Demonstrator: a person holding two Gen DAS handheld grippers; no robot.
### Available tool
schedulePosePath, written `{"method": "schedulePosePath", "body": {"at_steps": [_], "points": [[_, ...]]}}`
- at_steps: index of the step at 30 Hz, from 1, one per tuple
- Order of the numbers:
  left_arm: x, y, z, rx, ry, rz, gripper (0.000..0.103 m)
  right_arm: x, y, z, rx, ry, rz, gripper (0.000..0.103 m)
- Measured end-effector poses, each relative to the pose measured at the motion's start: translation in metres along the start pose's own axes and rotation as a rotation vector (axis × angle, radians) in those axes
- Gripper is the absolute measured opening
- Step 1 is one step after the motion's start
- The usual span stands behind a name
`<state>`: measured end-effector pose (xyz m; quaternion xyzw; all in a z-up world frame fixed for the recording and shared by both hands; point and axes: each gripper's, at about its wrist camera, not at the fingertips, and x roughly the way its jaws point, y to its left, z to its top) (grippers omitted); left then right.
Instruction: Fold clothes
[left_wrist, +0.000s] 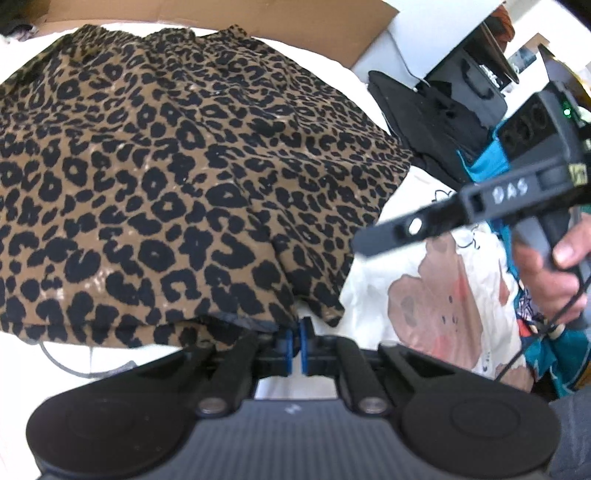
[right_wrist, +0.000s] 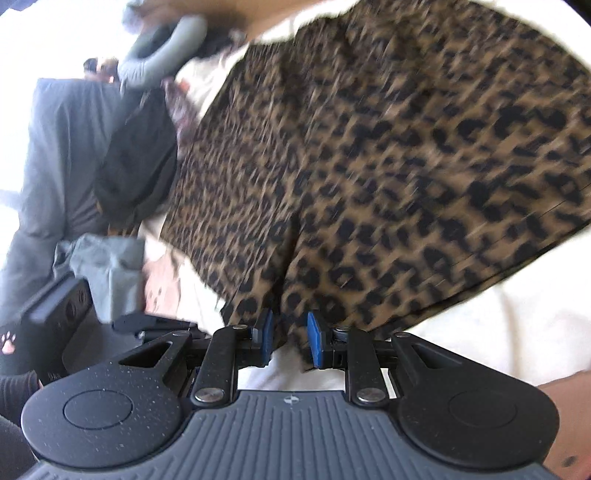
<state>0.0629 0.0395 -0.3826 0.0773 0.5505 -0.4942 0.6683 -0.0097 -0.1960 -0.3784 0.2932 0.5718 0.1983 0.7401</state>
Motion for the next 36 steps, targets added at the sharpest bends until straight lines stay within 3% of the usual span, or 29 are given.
{"method": "schedulePosePath", "body": {"at_steps": [6,11,13,22,24,25,27,33,36], "points": [[-0.001,0.003,-0.014,0.01,0.018,-0.002,0.003,0.035,-0.007,-0.011,0.101,0.078,0.063,0.026],[-0.004,0.005,-0.017,0.007,-0.001,-0.01,0.002,0.047,-0.022,-0.025,0.256,0.083,0.124,0.034],[-0.004,0.004,-0.017,0.018,-0.009,-0.019,0.002,0.048,-0.029,-0.029,0.322,0.07,0.14,0.045],[-0.005,0.002,-0.015,-0.004,-0.029,-0.058,0.002,0.06,-0.051,-0.042,0.505,0.043,0.219,0.045],[-0.005,0.003,-0.015,-0.013,-0.03,-0.064,0.002,0.062,-0.055,-0.045,0.537,0.039,0.238,0.042],[-0.005,0.004,-0.015,-0.015,-0.031,-0.065,0.002,0.063,-0.057,-0.046,0.551,0.037,0.248,0.036],[-0.006,0.005,-0.016,-0.022,-0.034,-0.069,0.002,0.065,-0.059,-0.048,0.574,0.031,0.268,0.035],[-0.006,0.005,-0.019,-0.016,-0.006,-0.071,0.001,0.067,-0.06,-0.05,0.581,0.023,0.277,0.006],[-0.008,0.005,-0.022,0.006,0.026,-0.055,0.002,0.065,-0.061,-0.05,0.569,0.017,0.245,0.005]]}}
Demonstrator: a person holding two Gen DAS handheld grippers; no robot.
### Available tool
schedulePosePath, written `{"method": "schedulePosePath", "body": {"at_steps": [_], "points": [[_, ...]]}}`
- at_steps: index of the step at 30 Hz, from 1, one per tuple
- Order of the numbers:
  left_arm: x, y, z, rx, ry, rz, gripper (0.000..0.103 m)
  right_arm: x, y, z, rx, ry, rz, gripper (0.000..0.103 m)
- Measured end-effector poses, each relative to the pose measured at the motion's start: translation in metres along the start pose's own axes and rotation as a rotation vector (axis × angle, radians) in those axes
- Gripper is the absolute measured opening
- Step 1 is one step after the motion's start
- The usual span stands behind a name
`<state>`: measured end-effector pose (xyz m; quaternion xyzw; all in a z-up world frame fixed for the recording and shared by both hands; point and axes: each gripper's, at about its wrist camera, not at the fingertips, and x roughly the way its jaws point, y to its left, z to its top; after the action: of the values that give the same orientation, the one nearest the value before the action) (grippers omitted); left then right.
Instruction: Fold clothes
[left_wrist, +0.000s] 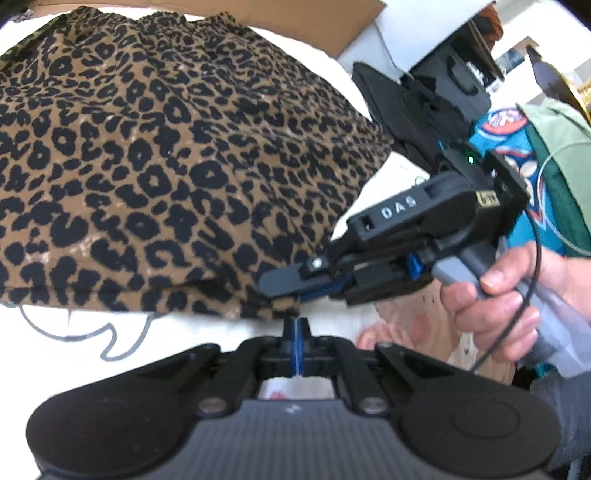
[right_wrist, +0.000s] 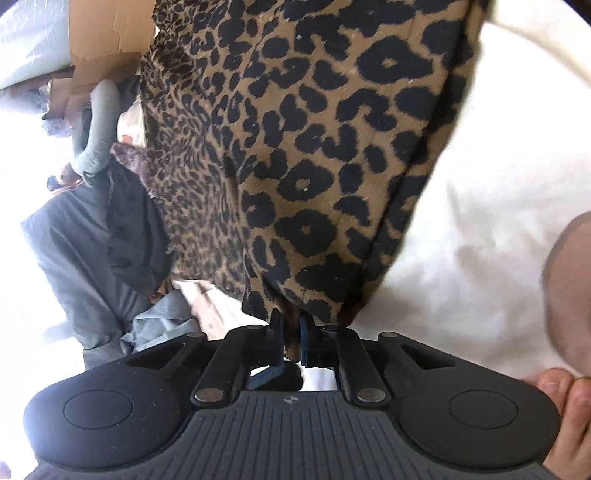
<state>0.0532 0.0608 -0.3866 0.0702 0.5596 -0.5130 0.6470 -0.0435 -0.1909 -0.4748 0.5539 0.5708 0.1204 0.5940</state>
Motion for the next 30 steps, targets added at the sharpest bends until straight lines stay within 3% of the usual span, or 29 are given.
{"method": "schedulePosePath", "body": {"at_steps": [6,13,16,18,24,30], "points": [[-0.024,0.034,-0.005,-0.07,-0.009,0.117,0.004,0.004,0.009,-0.001,-0.075,0.024,-0.048,0.004],[-0.059,0.092,0.007,-0.182,-0.075,0.387,0.013,0.01,0.014,-0.001,-0.144,0.053,-0.121,0.003],[-0.074,0.12,0.017,-0.239,-0.107,0.517,0.026,0.013,0.016,-0.001,-0.166,0.062,-0.146,0.003],[-0.085,0.138,0.022,-0.283,-0.128,0.587,0.028,0.013,0.016,-0.001,-0.169,0.062,-0.148,0.003],[-0.107,0.17,0.039,-0.332,-0.191,0.681,0.041,0.012,0.017,-0.001,-0.181,0.063,-0.157,0.003],[-0.104,0.185,0.043,-0.323,-0.189,0.728,0.054,0.013,0.02,-0.002,-0.203,0.064,-0.172,0.004]]}}
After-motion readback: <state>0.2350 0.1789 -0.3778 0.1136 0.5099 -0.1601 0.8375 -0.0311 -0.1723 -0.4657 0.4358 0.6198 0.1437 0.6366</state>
